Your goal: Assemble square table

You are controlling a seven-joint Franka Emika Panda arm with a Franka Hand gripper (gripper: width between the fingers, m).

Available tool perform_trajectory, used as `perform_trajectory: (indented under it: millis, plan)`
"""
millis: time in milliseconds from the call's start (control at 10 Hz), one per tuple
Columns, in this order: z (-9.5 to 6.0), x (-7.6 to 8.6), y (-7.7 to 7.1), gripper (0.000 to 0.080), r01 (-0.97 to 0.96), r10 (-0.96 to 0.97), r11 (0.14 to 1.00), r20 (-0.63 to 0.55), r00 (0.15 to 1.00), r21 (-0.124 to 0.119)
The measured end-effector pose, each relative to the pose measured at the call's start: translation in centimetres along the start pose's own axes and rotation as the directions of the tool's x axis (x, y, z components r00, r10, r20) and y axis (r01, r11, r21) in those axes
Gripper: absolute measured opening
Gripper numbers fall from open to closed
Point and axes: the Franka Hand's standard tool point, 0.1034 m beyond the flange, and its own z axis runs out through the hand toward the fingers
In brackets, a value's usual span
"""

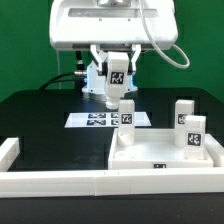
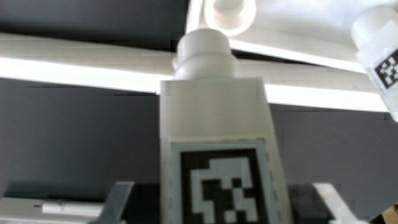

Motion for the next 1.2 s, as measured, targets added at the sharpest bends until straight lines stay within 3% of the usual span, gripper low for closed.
perform_trajectory:
  millis: [300, 500, 1200]
  plan:
    - [2.2, -0.6, 0.5, 0.029, -0.007, 0.007, 1.0, 0.008, 1.0, -0.003]
    - [3.2, -0.9, -0.2, 0.029, -0.006, 0.006, 1.0, 0.003, 1.0, -0.001]
    - [3.5, -1.1, -0.2, 0.029, -0.032, 0.032, 0.999, 0.007, 0.999, 0.0]
